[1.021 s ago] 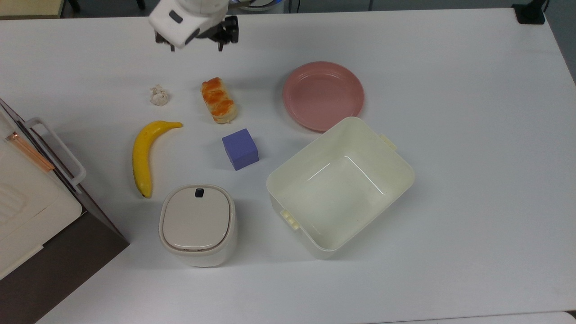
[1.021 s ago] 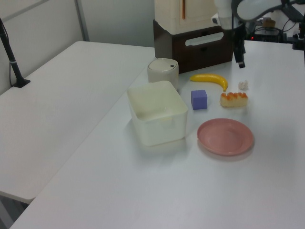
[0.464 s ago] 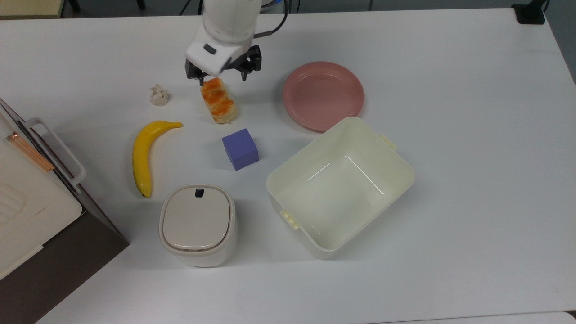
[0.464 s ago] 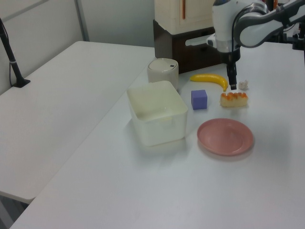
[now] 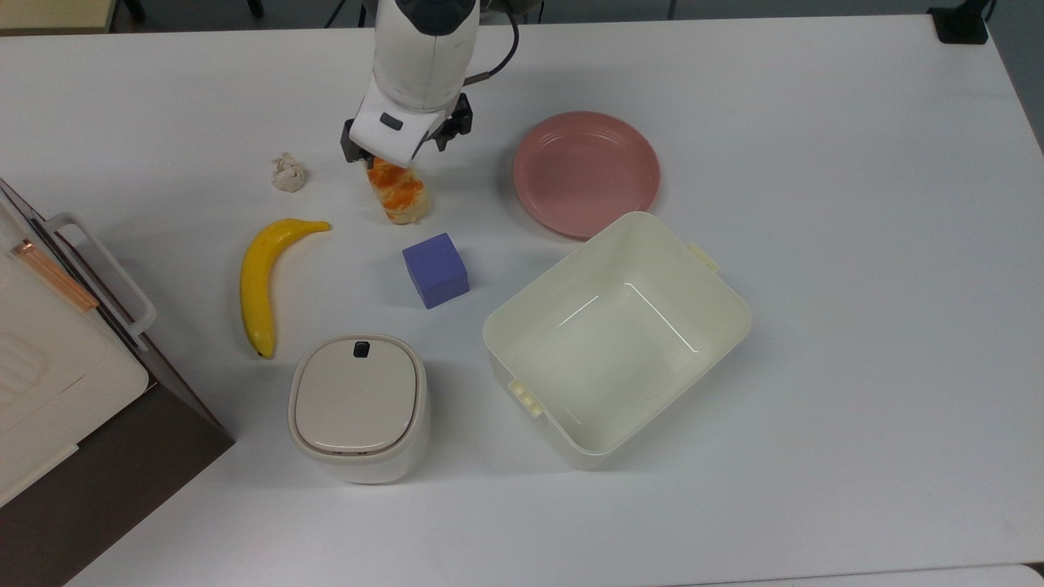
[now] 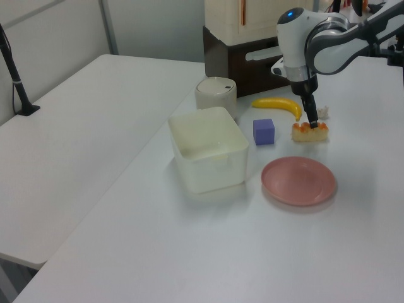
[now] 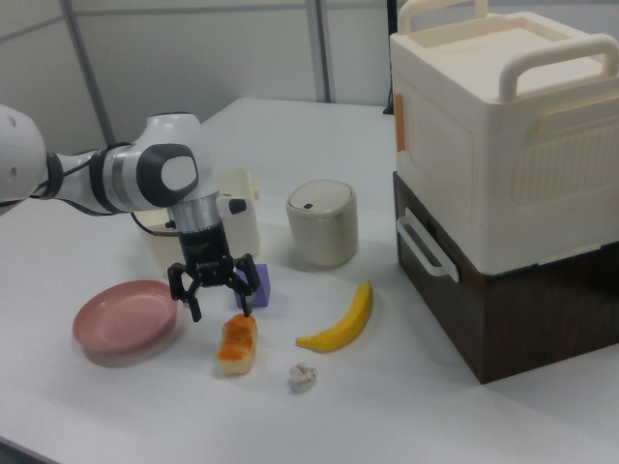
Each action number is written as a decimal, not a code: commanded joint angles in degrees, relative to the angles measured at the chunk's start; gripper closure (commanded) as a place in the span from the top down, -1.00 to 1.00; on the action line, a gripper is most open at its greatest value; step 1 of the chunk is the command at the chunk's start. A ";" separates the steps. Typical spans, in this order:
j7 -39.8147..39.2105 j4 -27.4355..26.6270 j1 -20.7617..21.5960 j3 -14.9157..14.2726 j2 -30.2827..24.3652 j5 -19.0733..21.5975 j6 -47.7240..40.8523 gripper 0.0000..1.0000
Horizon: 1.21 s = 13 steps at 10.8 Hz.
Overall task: Put the bread on a plate
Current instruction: 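Close the gripper on the bread roll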
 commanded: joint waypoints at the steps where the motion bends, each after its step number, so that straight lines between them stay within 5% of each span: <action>1: -1.58 -1.91 -1.36 -0.35 -0.66 -3.69 1.70 1.00; 8: -2.89 -3.94 -1.64 -0.26 1.89 -8.36 3.03 1.00; 13: -2.28 -4.81 -1.64 -0.17 3.55 -5.47 13.11 1.00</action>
